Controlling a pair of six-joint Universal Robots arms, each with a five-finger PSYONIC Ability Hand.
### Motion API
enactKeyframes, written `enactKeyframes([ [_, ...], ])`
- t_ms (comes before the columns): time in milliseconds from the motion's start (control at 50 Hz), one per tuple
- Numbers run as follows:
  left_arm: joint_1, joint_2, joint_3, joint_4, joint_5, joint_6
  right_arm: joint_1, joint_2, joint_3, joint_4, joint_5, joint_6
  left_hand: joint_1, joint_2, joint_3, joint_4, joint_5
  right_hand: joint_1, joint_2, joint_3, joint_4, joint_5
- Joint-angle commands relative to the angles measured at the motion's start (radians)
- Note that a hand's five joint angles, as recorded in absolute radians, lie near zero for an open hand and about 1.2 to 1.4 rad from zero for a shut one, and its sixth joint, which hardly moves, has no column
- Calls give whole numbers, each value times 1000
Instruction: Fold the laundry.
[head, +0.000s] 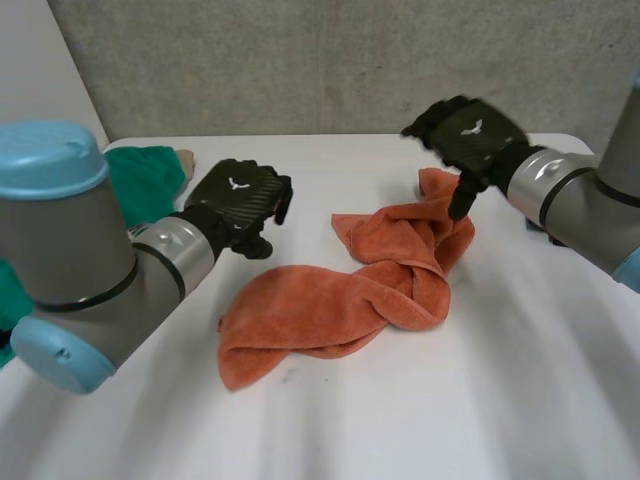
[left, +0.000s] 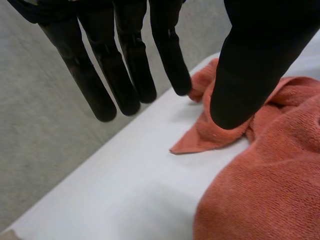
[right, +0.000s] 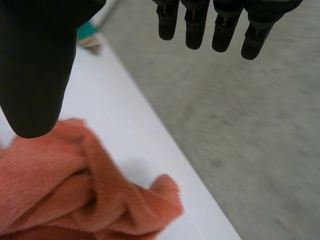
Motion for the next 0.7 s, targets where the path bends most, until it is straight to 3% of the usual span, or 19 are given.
enactKeyframes([
  [20, -6, -157, 163, -120, 54, 15, 22, 180, -170, 89, -94, -226, -201, -225, -228, -223, -224, 47, 60, 59, 60, 48],
  [220, -33, -391, 346, -249, 40, 133, 72, 444, -419, 106, -79, -355, -333, -358, -360, -355, -357, 65, 78, 77, 78, 66],
  [400, -46, -461, 386, -239, 12, 153, 76, 591, -513, 111, -67, -419, -210, -235, -237, -232, -234, 214, 227, 226, 227, 215],
  [480, -50, -469, 389, -232, 15, 149, 72, 629, -534, 97, -70, -430, 250, 225, 223, 228, 226, 686, 699, 699, 699, 687],
  [500, -52, -470, 389, -226, 12, 153, 69, 639, -548, 83, -71, -428, 530, 505, 503, 508, 507, 838, 851, 851, 851, 839],
  [540, -55, -472, 392, -214, 9, 156, 67, 645, -560, 65, -70, -424, 609, 584, 582, 587, 585, 1155, 1168, 1167, 1168, 1156],
  [560, -55, -472, 393, -206, 6, 158, 66, 646, -565, 54, -67, -421, 609, 584, 582, 587, 585, 1175, 1188, 1187, 1188, 1176],
  [640, -50, -469, 433, -124, -38, 213, 50, 629, -580, -96, -38, -361, 609, 584, 582, 587, 585, 1175, 1188, 1187, 1188, 1176],
  [680, -29, -438, 474, -17, -101, 258, 39, 590, -600, -283, 29, -262, 609, 584, 582, 587, 585, 1175, 1188, 1187, 1188, 1176],
  [700, -14, -405, 496, 83, -151, 273, 29, 552, -600, -425, 104, -155, 609, 584, 582, 587, 585, 1175, 1188, 1187, 1188, 1176],
])
